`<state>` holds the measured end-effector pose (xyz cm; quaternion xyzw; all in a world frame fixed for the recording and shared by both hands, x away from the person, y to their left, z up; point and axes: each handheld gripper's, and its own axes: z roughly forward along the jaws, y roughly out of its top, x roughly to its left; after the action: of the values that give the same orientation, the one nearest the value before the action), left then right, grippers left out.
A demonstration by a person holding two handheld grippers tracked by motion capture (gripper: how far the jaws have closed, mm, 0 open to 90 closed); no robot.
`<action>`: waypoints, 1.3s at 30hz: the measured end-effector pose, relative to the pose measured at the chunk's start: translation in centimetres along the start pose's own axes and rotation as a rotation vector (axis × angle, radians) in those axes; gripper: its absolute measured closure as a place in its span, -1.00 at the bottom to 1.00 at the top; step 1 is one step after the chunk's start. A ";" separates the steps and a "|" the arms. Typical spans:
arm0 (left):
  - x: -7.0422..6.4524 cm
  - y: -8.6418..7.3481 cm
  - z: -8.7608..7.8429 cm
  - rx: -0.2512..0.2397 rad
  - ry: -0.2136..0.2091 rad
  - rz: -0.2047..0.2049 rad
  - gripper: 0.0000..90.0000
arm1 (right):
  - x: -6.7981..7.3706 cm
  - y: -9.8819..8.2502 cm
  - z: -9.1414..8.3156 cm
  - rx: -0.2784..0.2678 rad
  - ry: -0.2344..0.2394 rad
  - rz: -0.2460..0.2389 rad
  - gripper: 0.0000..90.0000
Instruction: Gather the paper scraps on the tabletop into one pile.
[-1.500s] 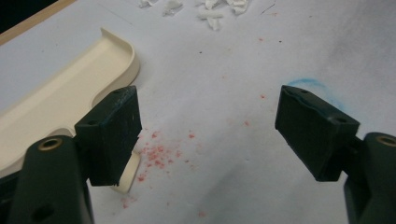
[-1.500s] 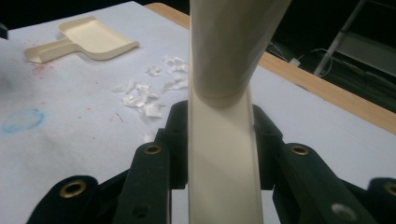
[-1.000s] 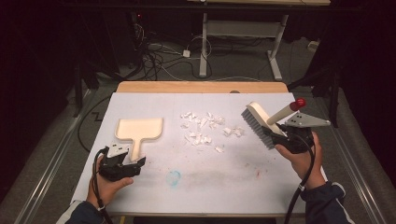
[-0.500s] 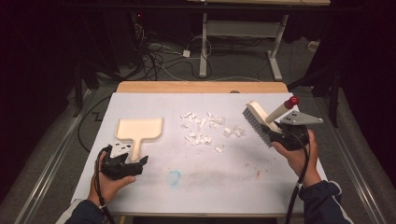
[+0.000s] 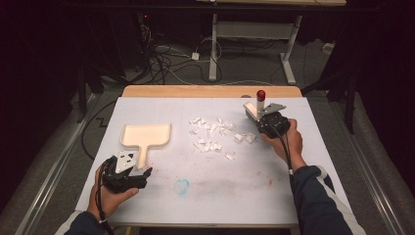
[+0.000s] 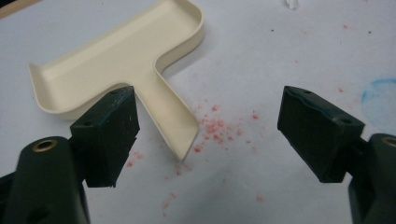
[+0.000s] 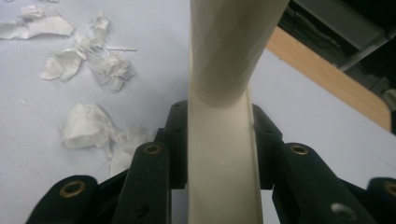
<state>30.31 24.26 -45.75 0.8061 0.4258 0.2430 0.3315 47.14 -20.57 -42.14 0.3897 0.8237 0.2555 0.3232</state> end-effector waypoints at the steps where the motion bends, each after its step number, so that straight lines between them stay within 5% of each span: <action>1: 0.0 -0.1 -0.1 -0.001 -0.009 -0.009 -0.55 | 0.2 0.1 0.3 -0.008 -0.006 0.007 0.50; 9: -0.1 0.0 -0.1 -0.012 -0.023 -0.002 -0.55 | 3.5 1.8 2.0 -0.032 -0.013 -0.022 0.50; 13: -0.5 0.1 0.1 -0.009 -0.028 0.019 -0.55 | 5.0 2.5 2.4 -0.064 0.024 -0.037 0.50; 19: -0.9 0.1 0.3 0.002 -0.029 0.052 -0.55 | 6.8 2.3 2.4 -0.101 0.119 -0.128 0.49; 24: -1.2 0.2 0.4 0.005 -0.029 0.065 -0.55 | 7.4 1.6 1.1 -0.121 0.201 -0.167 0.49; 28: -1.3 0.2 0.4 0.006 -0.030 0.070 -0.55 | 8.3 0.5 -0.5 -0.127 0.231 -0.246 0.49; 33: -1.8 0.3 -0.1 -0.005 -0.016 0.064 -0.54 | 8.9 -0.8 -2.6 -0.140 0.296 -0.272 0.49; 39: -2.3 0.5 -0.6 -0.033 -0.006 0.090 -0.55 | 9.3 -1.6 -3.7 -0.137 0.258 -0.287 0.49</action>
<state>28.98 22.27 -45.23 0.8196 0.3842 0.2619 0.3348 39.15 -14.55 -43.88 0.2096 0.8859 0.3101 0.2738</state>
